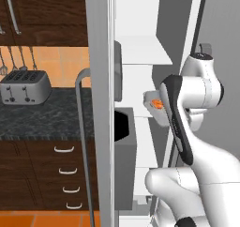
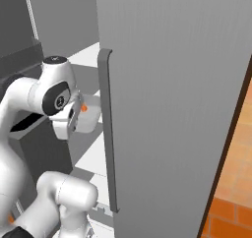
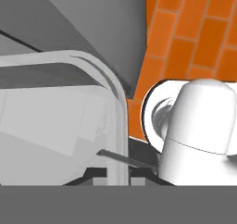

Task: Take the meat container that has the shrimp and place it on the second highest rack of the freezer. Then take the vegetable container that has the lemon wedge and potato and place it on the highest rack of the freezer.

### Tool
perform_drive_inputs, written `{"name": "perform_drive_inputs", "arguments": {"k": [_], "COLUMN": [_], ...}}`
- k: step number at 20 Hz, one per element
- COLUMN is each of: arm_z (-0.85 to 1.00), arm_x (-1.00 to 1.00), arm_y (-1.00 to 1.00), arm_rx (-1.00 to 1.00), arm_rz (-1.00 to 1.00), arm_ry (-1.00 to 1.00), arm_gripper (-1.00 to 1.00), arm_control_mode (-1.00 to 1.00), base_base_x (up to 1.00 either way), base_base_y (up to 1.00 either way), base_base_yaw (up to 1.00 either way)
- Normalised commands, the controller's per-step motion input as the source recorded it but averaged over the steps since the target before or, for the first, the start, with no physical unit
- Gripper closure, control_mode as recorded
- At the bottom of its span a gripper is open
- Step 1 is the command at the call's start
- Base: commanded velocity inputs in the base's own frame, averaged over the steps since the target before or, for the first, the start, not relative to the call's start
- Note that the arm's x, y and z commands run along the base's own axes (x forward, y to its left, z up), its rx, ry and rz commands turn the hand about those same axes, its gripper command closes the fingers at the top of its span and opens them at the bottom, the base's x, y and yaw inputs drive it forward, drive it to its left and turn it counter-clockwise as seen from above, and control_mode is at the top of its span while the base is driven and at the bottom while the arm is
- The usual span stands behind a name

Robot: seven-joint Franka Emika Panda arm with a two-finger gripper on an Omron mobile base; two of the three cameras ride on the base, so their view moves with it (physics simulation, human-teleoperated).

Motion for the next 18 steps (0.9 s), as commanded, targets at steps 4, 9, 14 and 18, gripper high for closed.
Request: {"name": "perform_drive_inputs", "arguments": {"k": [4, 9, 14, 18], "arm_z": [-0.18, -0.04, -0.19, -0.41], "arm_x": [0.76, 0.76, 0.69, 0.61], "arm_y": [0.00, 0.03, 0.03, 0.00], "arm_rx": [0.08, 0.00, 0.00, 0.00], "arm_rz": [0.00, 0.00, 0.00, 0.00], "arm_ry": [-0.19, -0.01, 0.00, 0.00], "arm_gripper": [1.00, 1.00, 1.00, 1.00], "arm_control_mode": [-1.00, -1.00, -1.00, -1.00], "base_base_x": [0.00, 0.00, 0.00, 0.00], "base_base_y": [0.00, 0.00, 0.00, 0.00], "base_base_yaw": [0.00, 0.00, 0.00, 0.00]}}
